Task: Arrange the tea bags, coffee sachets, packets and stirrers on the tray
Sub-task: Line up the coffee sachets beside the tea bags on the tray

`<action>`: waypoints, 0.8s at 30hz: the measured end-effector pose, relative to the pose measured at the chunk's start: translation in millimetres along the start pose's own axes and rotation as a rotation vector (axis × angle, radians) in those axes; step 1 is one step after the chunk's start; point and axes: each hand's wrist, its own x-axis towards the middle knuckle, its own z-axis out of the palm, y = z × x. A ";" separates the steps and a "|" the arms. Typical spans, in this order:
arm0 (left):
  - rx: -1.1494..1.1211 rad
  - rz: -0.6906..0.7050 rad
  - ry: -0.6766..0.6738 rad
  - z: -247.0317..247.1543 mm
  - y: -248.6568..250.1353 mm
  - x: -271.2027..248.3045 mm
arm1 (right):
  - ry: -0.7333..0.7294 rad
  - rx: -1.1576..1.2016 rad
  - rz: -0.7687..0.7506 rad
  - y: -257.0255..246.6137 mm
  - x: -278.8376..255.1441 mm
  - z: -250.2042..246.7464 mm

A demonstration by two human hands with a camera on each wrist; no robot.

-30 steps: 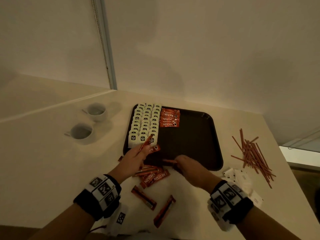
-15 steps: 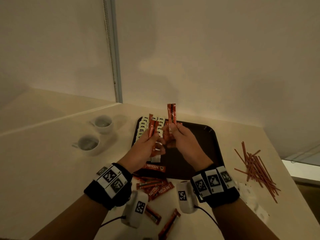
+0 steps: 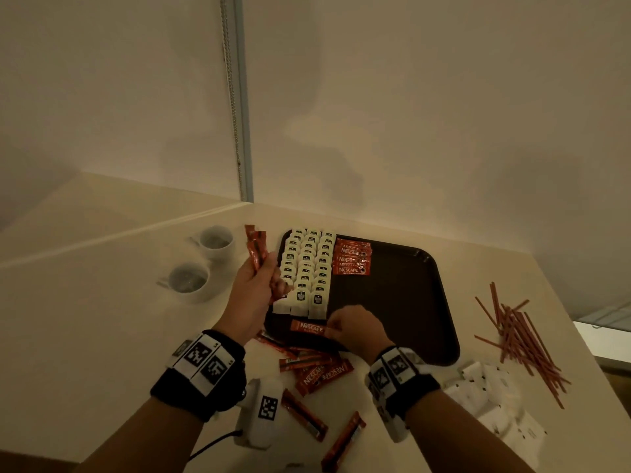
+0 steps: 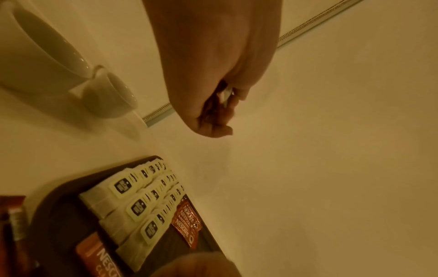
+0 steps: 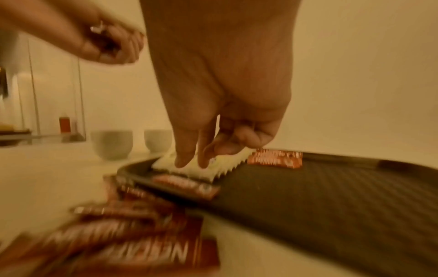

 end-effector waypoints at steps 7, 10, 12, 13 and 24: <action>0.062 0.020 -0.052 -14.5 7.9 -1.7 | 0.024 -0.148 0.058 2.4 12.0 24.8; 0.097 -0.028 -0.069 -15.7 10.8 -5.5 | 0.037 -0.183 0.023 -0.5 14.1 23.3; 0.143 -0.058 -0.074 -18.0 10.3 -7.0 | 0.017 -0.242 -0.001 -3.2 15.8 20.9; 0.149 -0.057 -0.077 -19.4 9.2 -6.6 | 0.009 -0.265 -0.015 -4.5 16.0 19.0; 0.272 -0.200 0.047 -12.3 -4.9 4.6 | 0.688 -0.042 -0.477 -10.4 -9.6 -29.9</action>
